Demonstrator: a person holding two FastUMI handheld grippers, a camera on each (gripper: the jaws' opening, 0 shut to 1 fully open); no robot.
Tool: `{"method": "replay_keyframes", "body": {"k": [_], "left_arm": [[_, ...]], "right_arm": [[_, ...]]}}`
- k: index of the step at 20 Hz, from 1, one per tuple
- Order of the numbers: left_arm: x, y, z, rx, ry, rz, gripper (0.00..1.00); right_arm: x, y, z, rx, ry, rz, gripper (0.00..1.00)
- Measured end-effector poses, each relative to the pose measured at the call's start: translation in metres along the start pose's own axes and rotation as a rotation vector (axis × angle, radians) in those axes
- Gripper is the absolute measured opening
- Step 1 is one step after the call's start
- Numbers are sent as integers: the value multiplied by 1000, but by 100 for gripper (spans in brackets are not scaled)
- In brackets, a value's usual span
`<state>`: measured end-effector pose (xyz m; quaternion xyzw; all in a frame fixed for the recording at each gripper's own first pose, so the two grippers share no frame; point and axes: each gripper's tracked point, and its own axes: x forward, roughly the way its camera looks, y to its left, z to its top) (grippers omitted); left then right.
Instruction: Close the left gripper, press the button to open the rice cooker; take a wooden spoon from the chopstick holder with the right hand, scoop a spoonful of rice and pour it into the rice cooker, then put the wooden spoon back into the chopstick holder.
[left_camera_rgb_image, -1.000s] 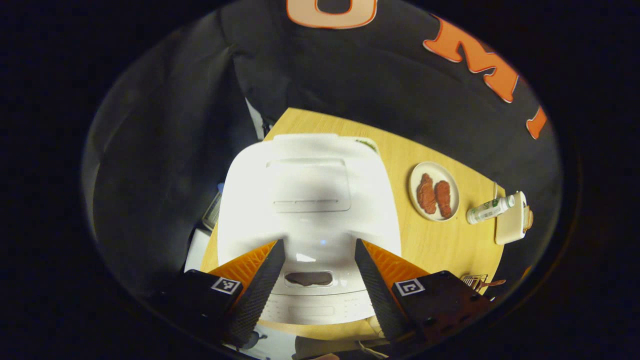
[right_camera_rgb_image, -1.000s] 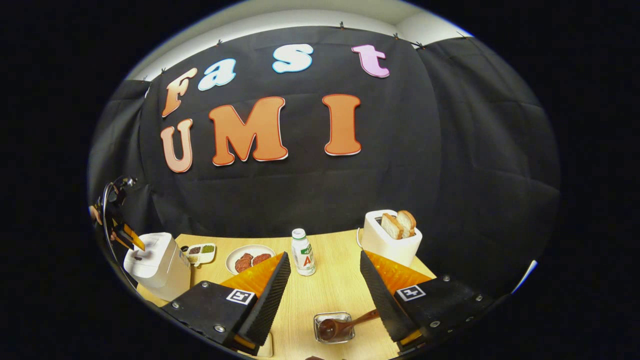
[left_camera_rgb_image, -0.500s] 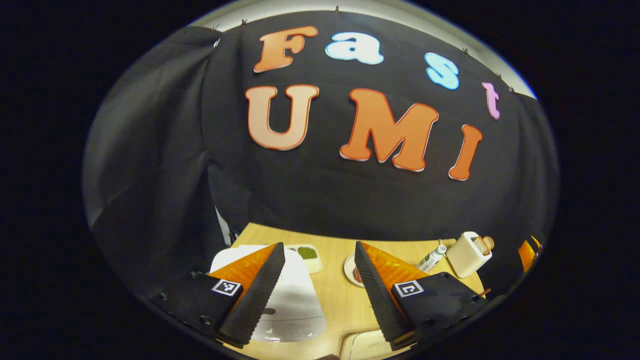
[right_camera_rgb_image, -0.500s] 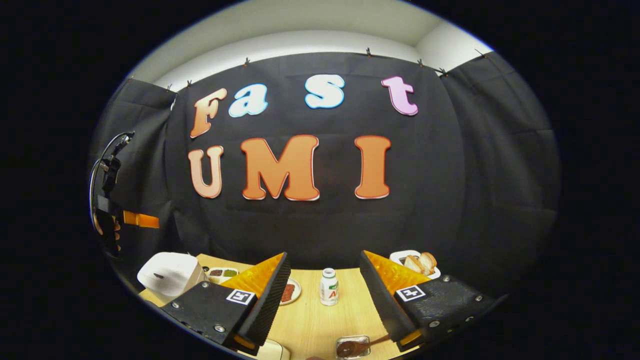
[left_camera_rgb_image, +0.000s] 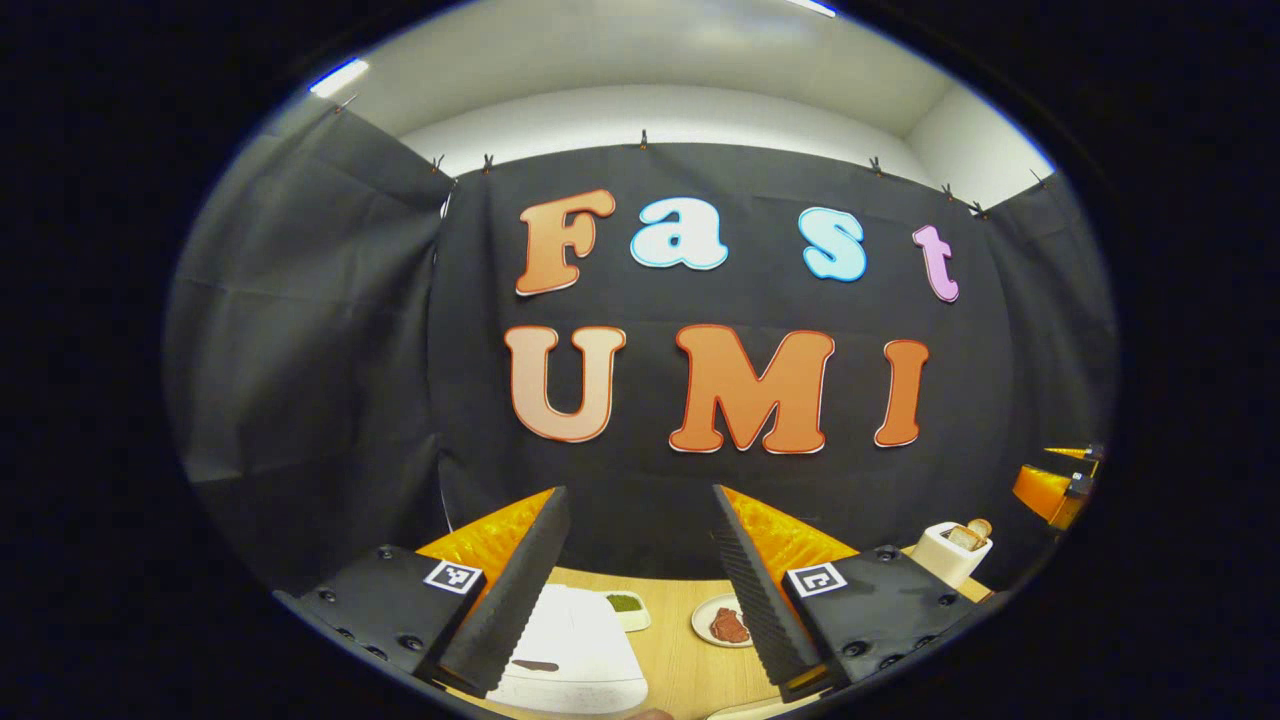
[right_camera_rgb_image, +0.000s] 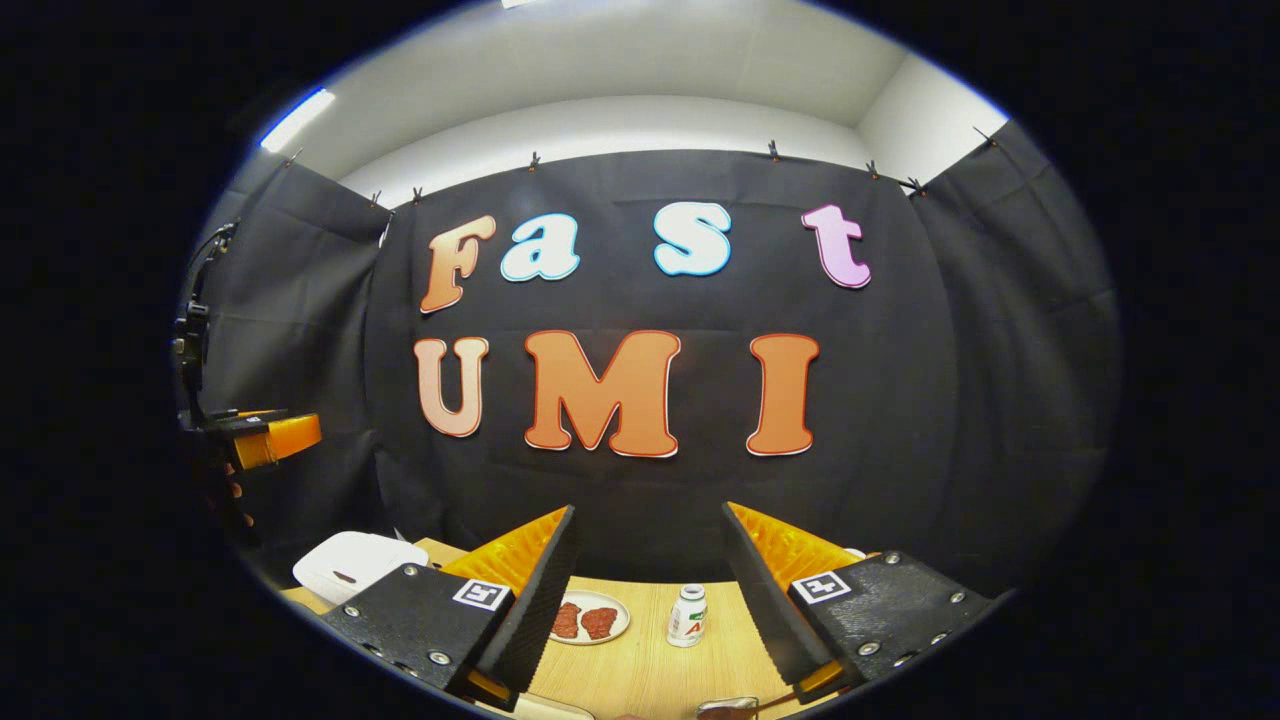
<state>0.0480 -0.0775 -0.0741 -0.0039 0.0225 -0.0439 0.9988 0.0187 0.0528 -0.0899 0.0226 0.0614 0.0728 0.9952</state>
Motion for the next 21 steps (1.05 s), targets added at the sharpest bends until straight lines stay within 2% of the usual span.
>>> {"method": "replay_keyframes", "body": {"k": [1,4,5,7,10,12,21], "left_arm": [[-5,-6,0,-5,-12,-7,92],[-14,-15,-3,-31,-30,-22,92],[-15,-15,-3,-26,-36,-24,99],[-18,-19,-3,-16,-45,-36,92],[-23,-16,-4,24,-46,-25,92],[-22,-19,-4,41,-50,-26,98],[-30,-23,5,54,-64,-44,98]], "right_arm": [[0,7,2,-1,-10,22,87],[0,17,4,-9,-32,39,87],[0,18,3,-15,-36,42,87],[0,23,5,-24,-43,50,87],[-2,26,12,-29,-76,56,87],[-3,30,12,-37,-82,53,88],[-4,37,7,-49,-58,41,88]]}}
